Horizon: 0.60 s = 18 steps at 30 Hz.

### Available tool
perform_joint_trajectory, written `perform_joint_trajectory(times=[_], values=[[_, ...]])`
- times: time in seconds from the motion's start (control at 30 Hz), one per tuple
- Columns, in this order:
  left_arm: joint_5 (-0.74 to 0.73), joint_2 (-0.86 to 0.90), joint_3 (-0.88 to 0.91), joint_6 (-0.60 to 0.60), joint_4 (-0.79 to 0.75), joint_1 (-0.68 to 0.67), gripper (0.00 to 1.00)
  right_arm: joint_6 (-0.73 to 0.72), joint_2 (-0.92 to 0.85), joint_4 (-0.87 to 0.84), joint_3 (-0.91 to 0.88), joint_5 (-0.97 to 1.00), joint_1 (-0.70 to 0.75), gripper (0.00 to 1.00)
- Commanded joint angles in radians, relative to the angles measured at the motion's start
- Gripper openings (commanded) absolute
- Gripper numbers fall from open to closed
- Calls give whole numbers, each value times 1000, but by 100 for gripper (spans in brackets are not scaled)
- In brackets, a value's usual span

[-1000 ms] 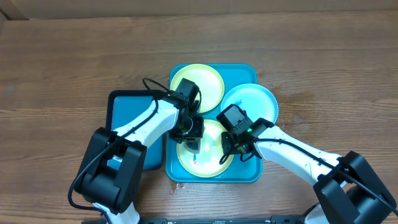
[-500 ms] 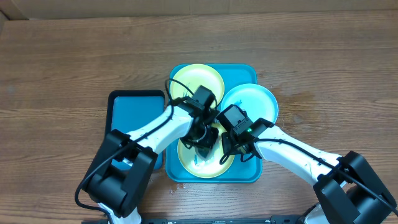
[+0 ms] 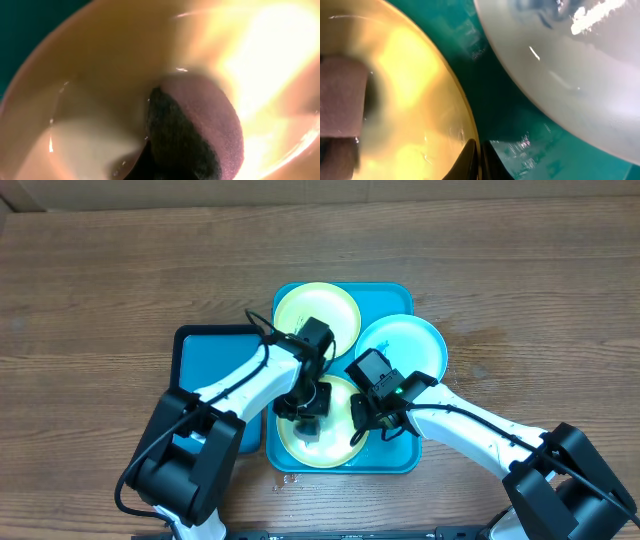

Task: Clean dirty plates on tray and stack at the side
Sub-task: 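Scrub the yellow plate surface with the sponge in the left gripper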

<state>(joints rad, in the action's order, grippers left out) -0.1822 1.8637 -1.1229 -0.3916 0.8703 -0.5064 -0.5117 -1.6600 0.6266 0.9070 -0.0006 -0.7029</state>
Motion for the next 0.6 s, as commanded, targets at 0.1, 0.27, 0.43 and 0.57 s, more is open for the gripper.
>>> perform_joint_trajectory(times=[0.1, 0.27, 0.43, 0.57], values=[[244, 44, -28, 126, -79, 87, 4, 27, -4, 14, 2, 50, 6, 4], [167, 44, -94, 160, -50, 88, 4, 124, -4, 2, 2, 0, 6, 4], [-71, 44, -105, 160, 16, 79, 4, 64, -4, 3, 2, 65, 6, 4], [-162, 45, -80, 160, 42, 43, 4, 12, -4, -4, 1, 89, 6, 4]])
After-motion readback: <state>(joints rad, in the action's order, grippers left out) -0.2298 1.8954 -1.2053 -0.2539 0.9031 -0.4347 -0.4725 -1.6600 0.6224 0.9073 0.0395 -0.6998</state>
